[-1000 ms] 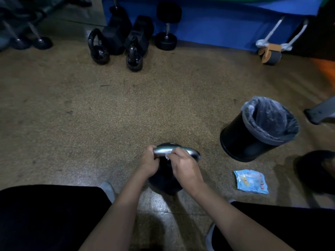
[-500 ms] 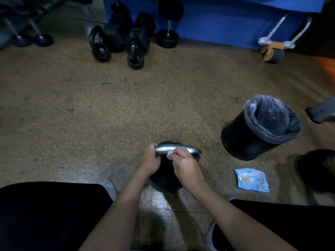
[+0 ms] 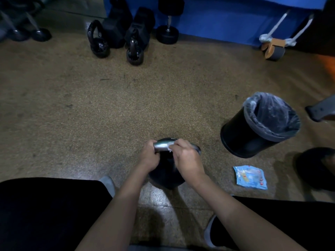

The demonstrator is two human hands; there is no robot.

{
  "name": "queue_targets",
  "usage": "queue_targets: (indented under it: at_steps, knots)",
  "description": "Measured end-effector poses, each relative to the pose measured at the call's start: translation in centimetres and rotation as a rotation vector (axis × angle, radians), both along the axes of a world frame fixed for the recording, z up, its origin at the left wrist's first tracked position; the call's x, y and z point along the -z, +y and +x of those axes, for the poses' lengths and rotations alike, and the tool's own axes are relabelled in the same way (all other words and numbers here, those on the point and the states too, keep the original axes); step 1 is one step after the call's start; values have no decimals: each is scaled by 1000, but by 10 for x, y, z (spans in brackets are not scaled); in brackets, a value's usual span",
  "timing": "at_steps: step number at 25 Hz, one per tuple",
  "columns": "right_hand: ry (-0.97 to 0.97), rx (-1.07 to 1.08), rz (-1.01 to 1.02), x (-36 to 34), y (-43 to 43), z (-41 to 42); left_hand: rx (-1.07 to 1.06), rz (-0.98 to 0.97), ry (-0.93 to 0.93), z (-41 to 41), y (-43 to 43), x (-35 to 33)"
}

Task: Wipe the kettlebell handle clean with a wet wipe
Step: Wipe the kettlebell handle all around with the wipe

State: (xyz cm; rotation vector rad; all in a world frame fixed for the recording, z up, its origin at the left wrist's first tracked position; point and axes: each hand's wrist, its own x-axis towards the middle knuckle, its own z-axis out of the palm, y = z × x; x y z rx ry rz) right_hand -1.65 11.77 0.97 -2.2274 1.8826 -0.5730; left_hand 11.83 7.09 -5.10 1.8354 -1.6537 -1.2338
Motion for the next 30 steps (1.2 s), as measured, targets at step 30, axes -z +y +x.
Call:
queue_targets:
  at_steps: [30]
  knots:
    - [140,68,430,-42,-47,13,3,24,-12,1,1,-2]
